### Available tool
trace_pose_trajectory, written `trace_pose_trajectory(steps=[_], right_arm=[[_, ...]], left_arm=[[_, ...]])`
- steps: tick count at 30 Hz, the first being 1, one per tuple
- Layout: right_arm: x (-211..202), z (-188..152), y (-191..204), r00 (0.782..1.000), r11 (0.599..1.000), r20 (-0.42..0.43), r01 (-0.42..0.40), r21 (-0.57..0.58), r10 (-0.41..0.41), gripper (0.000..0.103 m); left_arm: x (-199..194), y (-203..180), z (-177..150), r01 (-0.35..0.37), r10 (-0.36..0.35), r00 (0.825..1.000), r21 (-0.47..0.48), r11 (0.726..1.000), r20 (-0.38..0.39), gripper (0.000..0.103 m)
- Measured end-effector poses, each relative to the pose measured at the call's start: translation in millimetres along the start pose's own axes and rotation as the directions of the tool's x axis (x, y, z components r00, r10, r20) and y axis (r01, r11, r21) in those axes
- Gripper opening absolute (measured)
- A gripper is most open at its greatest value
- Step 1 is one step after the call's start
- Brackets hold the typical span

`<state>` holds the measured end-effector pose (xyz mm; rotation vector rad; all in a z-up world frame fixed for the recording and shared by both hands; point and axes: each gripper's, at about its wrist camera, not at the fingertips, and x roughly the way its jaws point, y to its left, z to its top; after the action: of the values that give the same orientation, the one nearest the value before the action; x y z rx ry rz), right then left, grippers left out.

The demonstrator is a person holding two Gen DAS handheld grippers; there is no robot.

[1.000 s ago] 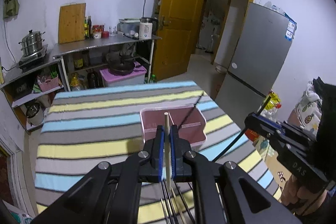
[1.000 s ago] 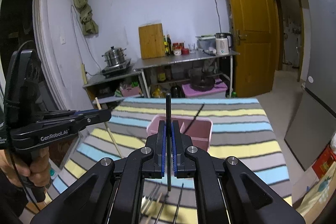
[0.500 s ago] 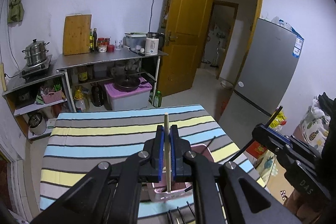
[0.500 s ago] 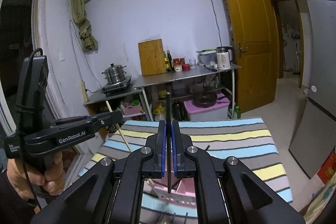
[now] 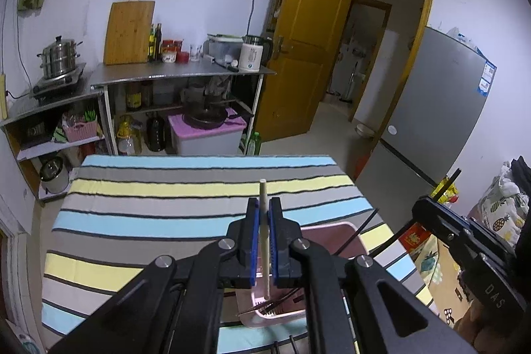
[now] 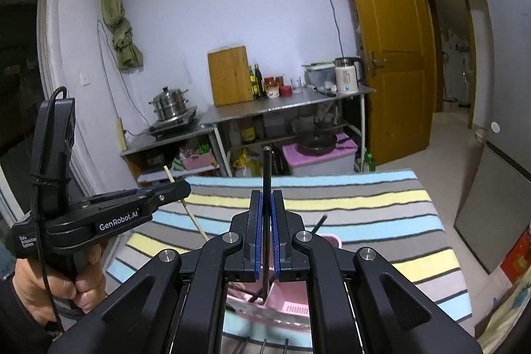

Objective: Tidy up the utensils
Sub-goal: 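Carry both chopsticks over the pink basket and open both tools to release them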

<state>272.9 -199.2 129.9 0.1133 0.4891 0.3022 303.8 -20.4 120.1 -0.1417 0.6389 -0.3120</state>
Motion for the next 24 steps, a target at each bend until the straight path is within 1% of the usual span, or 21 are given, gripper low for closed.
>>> trace_pose_trajectory(steps=[7,12,15,18,20,21,24], right_arm=[[18.8,-21.7,-1.6,0.998,1.0,-0.066,-0.001,0.009,0.002,0.005],[25.7,-32.4,-5.3,0.994,1.0,-0.11,-0.009,0.021,0.011,0.005],[24.2,-34.5,-6.3,0.993,1.0,-0.116,-0.004,0.017,0.006,0.005],[20.3,-32.0,-6.6,0.994,1.0,-0.108,0.0,0.016,0.001,0.005],[14.3,-29.5,-5.8,0.995,1.0,-0.097,0.003,0.011,-0.002,0.007],[12.8,-28.8,-5.0,0.996,1.0,-0.094,0.004,0.008,-0.003,0.009],[1.1,-26.5,-3.8,0.997,1.0,-0.077,0.005,0.005,-0.005,0.01]], left_arm=[[17.1,4.2,-15.7,0.008,-0.008,0.999,0.004,1.0,-0.053,0.006],[22.2,5.2,-22.6,0.013,-0.013,0.997,0.0,1.0,-0.075,0.006],[20.0,5.2,-25.7,0.009,-0.009,0.997,0.005,1.0,-0.074,0.008],[16.5,5.0,-25.1,0.012,-0.012,0.998,0.008,1.0,-0.069,0.013],[11.7,4.9,-23.2,0.013,-0.013,0.998,0.005,1.0,-0.057,0.02],[9.2,5.4,-22.2,0.013,-0.013,0.999,0.005,1.0,-0.052,0.021],[-2.7,3.7,-20.6,0.008,-0.007,1.0,0.012,1.0,-0.031,0.023]])
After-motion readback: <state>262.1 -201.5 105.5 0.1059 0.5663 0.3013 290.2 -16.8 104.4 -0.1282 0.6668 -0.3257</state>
